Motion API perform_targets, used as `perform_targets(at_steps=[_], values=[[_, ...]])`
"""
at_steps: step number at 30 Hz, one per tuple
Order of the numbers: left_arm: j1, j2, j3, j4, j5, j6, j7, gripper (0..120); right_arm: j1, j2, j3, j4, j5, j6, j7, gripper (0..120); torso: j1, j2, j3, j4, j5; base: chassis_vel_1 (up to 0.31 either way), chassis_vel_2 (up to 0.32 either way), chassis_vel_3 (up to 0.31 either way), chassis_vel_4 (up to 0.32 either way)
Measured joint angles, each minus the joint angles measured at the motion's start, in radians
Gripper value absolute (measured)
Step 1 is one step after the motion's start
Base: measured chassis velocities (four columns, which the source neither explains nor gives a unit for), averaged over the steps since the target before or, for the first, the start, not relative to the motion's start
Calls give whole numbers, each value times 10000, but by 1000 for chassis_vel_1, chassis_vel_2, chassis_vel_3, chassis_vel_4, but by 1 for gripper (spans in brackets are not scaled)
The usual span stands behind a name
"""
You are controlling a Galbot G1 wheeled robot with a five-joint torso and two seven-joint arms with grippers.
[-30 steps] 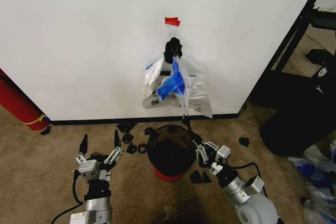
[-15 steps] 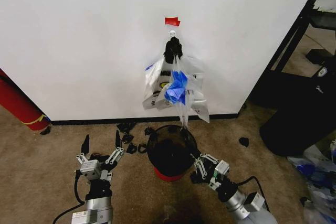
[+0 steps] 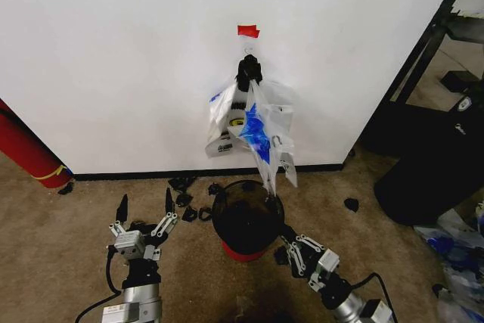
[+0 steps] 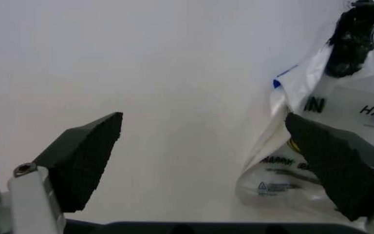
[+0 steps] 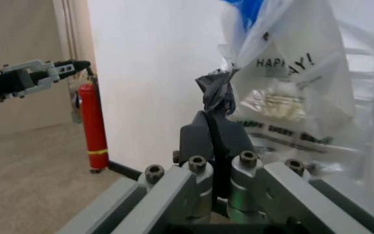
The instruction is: Pick up the garbage bag from the wall and place it over the trash bin.
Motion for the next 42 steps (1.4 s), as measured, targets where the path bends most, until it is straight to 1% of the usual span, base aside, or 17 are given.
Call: perform_targets(at_steps=[4,10,18,23,28,32,34,38,40,42], values=[[15,-30,51,0,30,0,0,99,-563,29,308,45,0,459,10,0,0,0,0,-1,0,0,0,0,0],[15,-47,92,23,42,-2,0,99,-1100,183,446,76,-11,912,-15,0,0,0,0,-1,0,0,0,0,0],[-3,-104,162,97,55,-6,-5,99,-1416,248,378,-27,-231,1354,-64,0,0,0,0,-1,0,0,0,0,0],[6,-57,172,135,57,-9,-6,99,-1378,302,353,-39,-284,1388,-30,0,0,0,0,-1,0,0,0,0,0],[-43,-14,192,142,52,10,-8,99,-874,360,151,82,-454,950,571,0,0,0,0,-1,-1,0,0,0,0],[13,-6,351,71,88,28,-12,99,248,647,-246,91,-687,184,1501,0,0,0,1,-1,0,0,0,0,0],[55,-8,404,41,94,29,-12,99,530,699,-334,53,-700,3,1692,0,0,0,0,3,0,0,0,0,0],[113,43,485,-50,93,55,-17,99,904,718,-472,-22,-701,-314,1939,0,0,0,1,3,-2,0,0,0,0],[135,316,604,-286,26,194,-27,99,1372,668,-599,-132,-642,-732,2160,0,0,-1,1,1,-1,0,0,0,0],[71,1039,828,-715,-253,587,-37,99,1791,606,-738,-218,-448,-1220,2328,0,0,0,1,1,-1,0,0,0,0]])
